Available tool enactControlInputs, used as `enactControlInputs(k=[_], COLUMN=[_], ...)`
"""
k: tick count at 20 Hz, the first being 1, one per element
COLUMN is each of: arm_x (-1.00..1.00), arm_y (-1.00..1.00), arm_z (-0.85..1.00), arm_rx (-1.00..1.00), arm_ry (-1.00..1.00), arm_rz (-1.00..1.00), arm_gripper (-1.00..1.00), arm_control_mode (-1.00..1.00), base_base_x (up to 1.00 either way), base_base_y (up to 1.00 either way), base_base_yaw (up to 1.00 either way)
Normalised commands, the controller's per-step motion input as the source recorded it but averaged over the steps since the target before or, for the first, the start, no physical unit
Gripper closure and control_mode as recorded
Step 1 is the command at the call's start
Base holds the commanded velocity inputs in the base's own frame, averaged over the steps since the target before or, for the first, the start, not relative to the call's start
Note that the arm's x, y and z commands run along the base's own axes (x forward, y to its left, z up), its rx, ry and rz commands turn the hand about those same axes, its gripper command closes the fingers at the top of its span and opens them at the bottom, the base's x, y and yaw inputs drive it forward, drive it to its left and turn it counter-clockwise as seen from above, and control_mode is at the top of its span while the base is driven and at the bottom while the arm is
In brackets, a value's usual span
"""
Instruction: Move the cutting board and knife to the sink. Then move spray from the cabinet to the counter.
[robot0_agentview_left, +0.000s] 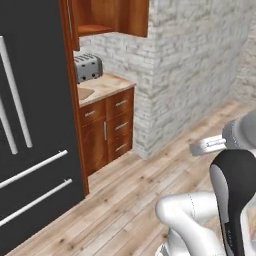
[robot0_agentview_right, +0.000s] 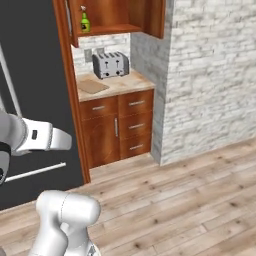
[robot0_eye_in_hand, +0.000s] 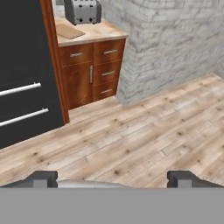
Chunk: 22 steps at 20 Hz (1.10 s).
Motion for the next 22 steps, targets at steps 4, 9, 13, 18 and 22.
enactControlInputs(k=[4,9,13,18,22], arm_x=[0.00,0.00,0.00,0.00,0.00], arm_y=[0.00,0.00,0.00,0.00,0.00], arm_z=[0.00,0.00,0.00,0.00,0.00], arm_rx=[0.00,0.00,0.00,0.00,0.00], arm_ry=[0.00,0.00,0.00,0.00,0.00], arm_rz=[0.00,0.00,0.00,0.00,0.00], arm_gripper=[-1.00,-1.00,-1.00,-1.00,-1.00], arm_control_mode=[1.00,1.00,1.00,1.00,1.00], base_base_x=[1.00,1.00,1.00,1.00,1.00], base_base_y=[0.00,-0.46,-0.76,-0.65,-0.53], base_base_yaw=[0.08,0.18,0.30,0.34,0.47])
